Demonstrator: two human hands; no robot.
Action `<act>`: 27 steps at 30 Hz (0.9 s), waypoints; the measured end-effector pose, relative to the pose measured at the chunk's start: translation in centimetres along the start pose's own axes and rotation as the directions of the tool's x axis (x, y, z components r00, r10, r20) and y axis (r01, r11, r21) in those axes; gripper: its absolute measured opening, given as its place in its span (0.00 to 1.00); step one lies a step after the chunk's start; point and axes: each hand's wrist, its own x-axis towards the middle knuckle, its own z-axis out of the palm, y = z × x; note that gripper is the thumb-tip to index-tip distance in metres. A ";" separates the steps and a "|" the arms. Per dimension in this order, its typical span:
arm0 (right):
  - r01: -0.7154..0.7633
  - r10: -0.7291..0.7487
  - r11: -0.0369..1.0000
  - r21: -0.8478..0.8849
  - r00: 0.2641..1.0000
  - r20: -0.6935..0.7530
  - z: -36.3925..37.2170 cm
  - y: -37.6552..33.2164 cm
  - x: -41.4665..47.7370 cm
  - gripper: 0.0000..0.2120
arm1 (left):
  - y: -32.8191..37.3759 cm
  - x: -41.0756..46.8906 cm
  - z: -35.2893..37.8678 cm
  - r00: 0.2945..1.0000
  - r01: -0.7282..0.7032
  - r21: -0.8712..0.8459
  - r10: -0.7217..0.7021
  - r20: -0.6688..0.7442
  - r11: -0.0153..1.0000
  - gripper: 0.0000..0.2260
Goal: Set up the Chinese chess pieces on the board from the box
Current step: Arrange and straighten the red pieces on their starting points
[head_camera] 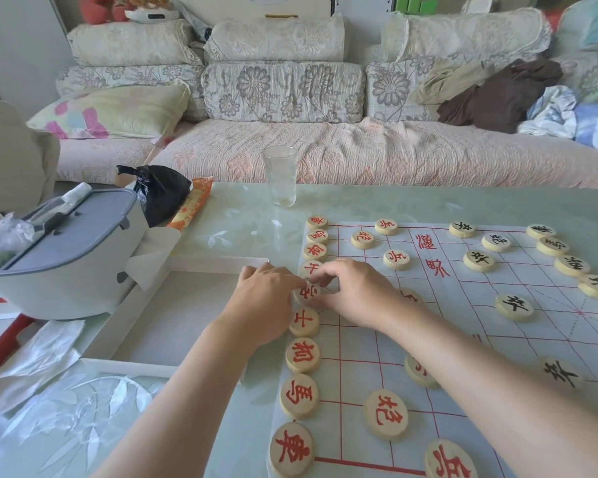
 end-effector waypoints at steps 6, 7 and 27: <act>-0.009 0.008 1.000 -0.030 1.000 -0.022 -0.5 0.4 0.0 0.08 | -0.4 -0.2 -0.4 0.997 0.042 0.000 -0.042 -0.063 0.999 0.17; -0.005 0.005 1.000 -0.017 1.000 -0.025 -0.5 0.3 -0.1 0.08 | -0.4 -0.2 -0.3 0.997 0.034 0.000 -0.034 -0.065 0.999 0.18; 0.033 -0.033 0.999 0.003 0.999 0.008 0.4 0.5 0.1 0.13 | -0.6 0.2 -0.1 0.998 0.063 -0.121 -0.065 -0.017 0.991 0.13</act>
